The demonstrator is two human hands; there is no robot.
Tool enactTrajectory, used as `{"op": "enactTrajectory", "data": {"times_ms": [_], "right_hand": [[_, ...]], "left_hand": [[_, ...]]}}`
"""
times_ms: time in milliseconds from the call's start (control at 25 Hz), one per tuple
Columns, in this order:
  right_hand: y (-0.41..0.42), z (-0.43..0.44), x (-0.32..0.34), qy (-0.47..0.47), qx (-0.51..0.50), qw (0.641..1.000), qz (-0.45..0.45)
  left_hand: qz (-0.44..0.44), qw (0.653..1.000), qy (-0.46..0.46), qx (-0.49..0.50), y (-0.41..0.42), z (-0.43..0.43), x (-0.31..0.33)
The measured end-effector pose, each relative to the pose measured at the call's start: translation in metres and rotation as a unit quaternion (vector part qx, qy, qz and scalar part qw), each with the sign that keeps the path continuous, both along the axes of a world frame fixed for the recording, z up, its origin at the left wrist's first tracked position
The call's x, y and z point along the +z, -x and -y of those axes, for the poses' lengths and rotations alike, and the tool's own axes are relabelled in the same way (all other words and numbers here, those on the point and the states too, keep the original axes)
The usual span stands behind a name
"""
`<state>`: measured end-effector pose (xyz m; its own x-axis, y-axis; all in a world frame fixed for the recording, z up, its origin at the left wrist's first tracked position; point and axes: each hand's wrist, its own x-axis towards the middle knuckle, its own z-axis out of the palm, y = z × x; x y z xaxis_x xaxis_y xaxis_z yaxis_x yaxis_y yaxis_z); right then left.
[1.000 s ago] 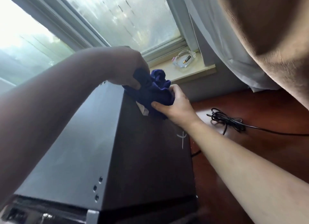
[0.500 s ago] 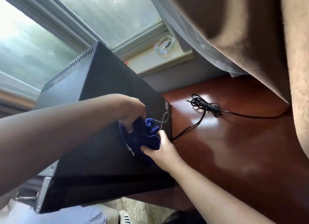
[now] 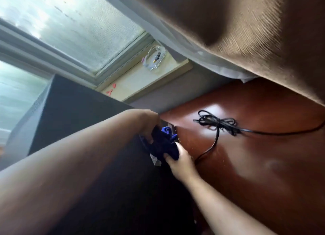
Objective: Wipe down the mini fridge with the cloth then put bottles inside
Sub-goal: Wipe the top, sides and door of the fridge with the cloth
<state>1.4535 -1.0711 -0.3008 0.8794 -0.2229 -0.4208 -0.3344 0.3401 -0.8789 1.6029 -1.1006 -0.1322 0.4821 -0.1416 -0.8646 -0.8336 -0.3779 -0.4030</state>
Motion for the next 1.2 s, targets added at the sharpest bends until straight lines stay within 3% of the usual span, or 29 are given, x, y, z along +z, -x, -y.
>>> {"op": "enactTrajectory", "data": {"times_ms": [240, 360, 600, 760, 1040, 1200], "right_hand": [[-0.089, 0.016, -0.056, 0.072, -0.011, 0.997, 0.01], [-0.09, 0.017, -0.07, 0.083, -0.004, 0.996, -0.012], [-0.029, 0.002, -0.046, 0.047, -0.015, 0.999, -0.017], [0.044, -0.013, -0.039, 0.033, 0.049, 0.996, -0.066], [0.176, -0.04, -0.034, -0.047, 0.141, 0.978, -0.145], [0.171, -0.035, -0.006, -0.047, 0.125, 0.984, -0.117]], "left_hand": [[0.113, 0.99, 0.07, 0.041, -0.052, 0.008, -0.053], [0.106, 0.988, 0.097, 0.062, -0.053, 0.003, -0.072], [0.065, 0.994, 0.049, 0.077, -0.026, -0.004, -0.069], [0.036, 0.973, 0.095, 0.206, 0.032, -0.031, -0.077], [0.034, 0.977, 0.109, 0.181, 0.177, -0.079, -0.076], [0.049, 0.975, 0.112, 0.184, 0.177, -0.071, -0.022]]}}
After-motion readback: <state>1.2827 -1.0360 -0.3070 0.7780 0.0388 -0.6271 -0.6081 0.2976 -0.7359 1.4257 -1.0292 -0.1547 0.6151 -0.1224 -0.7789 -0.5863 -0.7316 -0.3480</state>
